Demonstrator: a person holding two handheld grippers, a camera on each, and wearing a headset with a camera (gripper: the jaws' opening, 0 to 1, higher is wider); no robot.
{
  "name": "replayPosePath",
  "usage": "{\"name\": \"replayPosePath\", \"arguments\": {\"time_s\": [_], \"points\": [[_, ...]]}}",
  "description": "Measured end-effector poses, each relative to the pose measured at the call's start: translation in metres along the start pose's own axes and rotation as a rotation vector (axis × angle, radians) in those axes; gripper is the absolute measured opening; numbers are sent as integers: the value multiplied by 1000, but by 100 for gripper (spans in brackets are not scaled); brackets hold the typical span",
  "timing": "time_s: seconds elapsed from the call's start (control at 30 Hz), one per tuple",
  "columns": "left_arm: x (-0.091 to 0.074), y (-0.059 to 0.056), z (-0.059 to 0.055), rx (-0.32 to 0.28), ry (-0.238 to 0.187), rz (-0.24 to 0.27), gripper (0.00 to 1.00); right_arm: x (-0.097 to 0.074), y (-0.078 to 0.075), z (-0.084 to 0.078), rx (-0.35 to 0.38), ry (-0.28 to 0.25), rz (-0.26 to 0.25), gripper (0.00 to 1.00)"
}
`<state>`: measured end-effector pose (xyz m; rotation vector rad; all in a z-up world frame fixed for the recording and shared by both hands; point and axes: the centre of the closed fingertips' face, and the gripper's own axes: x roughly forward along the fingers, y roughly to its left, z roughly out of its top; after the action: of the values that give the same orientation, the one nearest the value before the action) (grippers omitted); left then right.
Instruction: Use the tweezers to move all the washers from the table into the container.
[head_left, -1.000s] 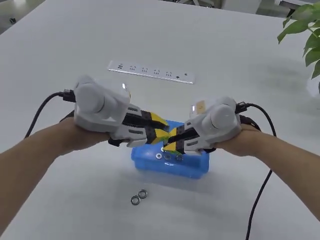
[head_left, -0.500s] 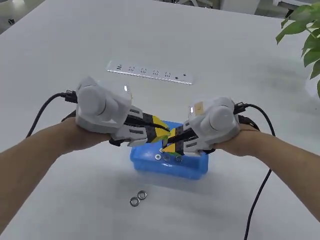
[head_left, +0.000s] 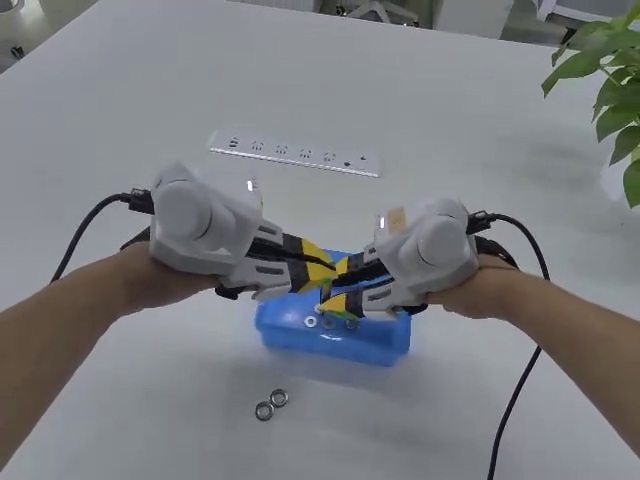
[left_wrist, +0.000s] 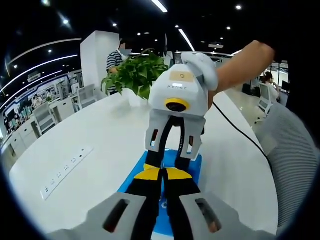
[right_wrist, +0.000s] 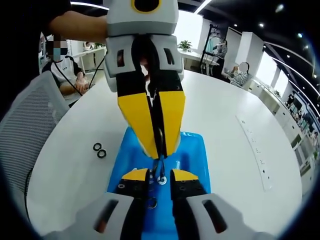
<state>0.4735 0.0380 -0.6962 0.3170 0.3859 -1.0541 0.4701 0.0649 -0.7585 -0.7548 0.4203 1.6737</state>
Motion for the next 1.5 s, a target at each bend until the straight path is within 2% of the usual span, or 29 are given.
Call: {"name": "replayPosePath", "arguments": {"time_s": [0.2, 0.47, 0.73, 1.13, 1.5], "points": [[1, 1, 0, -3, -3, -3, 5, -7, -1, 2, 26, -8, -22, 22], [-2, 0, 8, -9, -14, 6, 5, -20, -1, 5, 92, -26, -55, 28], [-7, -4, 15, -10, -13, 11, 5, -38, 4, 6, 125, -33, -90, 33], [-19, -15, 33, -2, -19, 15, 5, -67, 18, 3, 169, -33, -155, 42], [-33, -27, 40, 2, -11, 21, 5, -90, 36, -7, 221, -27, -217, 52]]}}
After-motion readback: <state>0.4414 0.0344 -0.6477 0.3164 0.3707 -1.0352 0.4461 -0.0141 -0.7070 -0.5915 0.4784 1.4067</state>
